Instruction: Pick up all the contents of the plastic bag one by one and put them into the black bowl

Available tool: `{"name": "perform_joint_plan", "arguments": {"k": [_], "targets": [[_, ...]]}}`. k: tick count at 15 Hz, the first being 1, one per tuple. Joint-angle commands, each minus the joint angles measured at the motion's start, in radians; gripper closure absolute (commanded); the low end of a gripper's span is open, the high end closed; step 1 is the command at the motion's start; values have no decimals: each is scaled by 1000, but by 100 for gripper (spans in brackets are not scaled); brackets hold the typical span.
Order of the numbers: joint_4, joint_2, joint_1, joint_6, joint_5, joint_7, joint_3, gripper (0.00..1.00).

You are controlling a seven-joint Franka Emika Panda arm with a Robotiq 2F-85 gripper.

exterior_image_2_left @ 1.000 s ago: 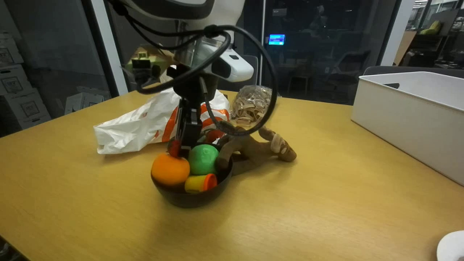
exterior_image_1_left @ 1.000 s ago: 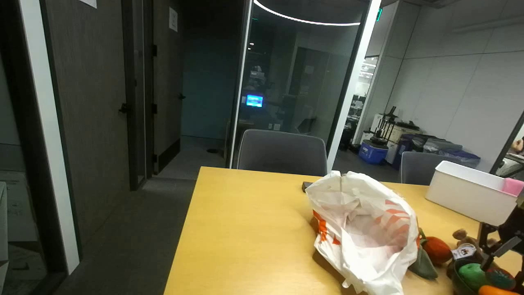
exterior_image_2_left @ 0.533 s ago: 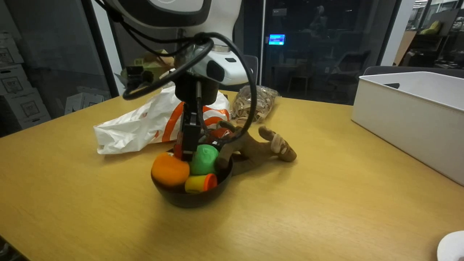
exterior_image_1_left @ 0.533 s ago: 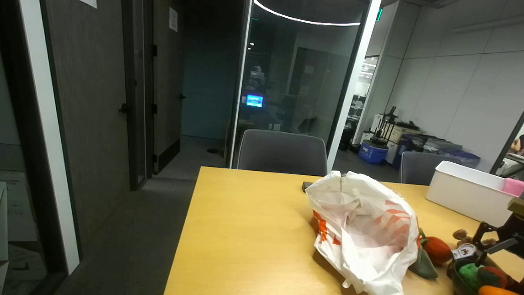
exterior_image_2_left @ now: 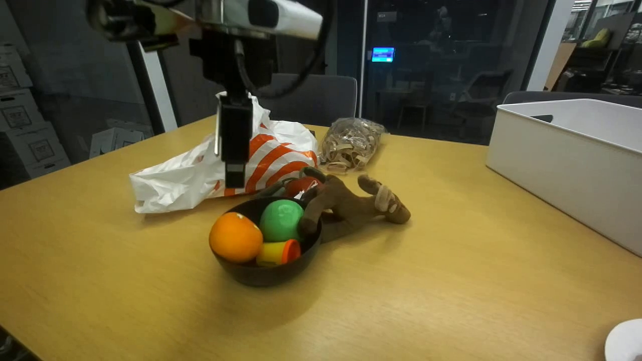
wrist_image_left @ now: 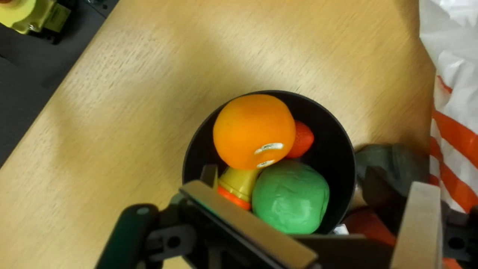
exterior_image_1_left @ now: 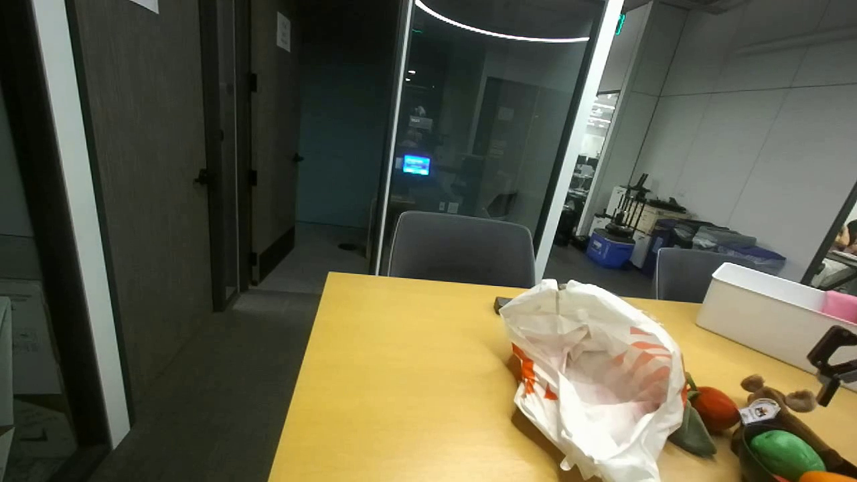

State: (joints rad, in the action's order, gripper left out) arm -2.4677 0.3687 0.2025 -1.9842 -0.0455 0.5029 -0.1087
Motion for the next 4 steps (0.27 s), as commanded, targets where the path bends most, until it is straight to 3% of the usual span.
{"name": "perform_joint_plan", "arguments": {"k": [1, 4], "targets": [[-1, 39, 11, 30, -4, -25, 16, 0], [-12, 124, 12, 74, -6, -55, 26, 0]]}}
